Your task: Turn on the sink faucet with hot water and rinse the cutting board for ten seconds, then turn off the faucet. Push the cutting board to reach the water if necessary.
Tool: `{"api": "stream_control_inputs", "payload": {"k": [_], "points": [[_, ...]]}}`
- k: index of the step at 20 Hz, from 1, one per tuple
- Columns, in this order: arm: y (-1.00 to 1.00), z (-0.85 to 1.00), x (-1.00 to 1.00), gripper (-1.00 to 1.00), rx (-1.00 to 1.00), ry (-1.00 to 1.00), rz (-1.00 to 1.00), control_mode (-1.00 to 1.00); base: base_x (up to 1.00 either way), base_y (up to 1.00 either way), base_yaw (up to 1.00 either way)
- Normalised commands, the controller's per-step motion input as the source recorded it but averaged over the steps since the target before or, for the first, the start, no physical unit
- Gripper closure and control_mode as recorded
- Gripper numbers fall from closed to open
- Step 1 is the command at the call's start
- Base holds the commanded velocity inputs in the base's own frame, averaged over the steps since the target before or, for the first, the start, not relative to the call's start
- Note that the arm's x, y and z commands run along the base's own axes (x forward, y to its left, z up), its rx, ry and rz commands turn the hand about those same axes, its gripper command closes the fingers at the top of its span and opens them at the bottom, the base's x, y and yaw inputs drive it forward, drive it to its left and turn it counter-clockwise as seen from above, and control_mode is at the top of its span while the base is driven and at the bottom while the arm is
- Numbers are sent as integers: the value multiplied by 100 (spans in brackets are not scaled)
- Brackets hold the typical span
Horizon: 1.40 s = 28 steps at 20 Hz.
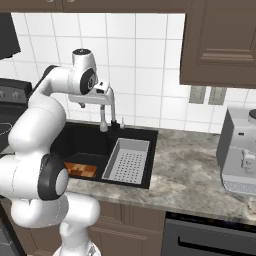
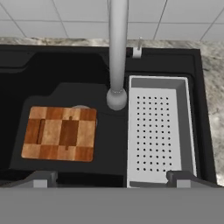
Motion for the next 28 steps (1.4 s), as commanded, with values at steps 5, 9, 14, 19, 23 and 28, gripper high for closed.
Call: {"api": "stream_control_inputs", "payload": {"k": [5,9,14,19,23,28], "points": [[0,-18,26,-100,0,0,0,-100,0,0,0],[0,-23,22,-100,0,0,0,-100,0,0,0],[0,-30,11,-100,0,-2,0,-100,0,0,0],[0,-21,13,-100,0,-4,0,-100,0,0,0],[0,-12,16,-100,0,-5,0,-100,0,0,0],[0,-5,18,-100,0,-9,0,-100,0,0,0]]}}
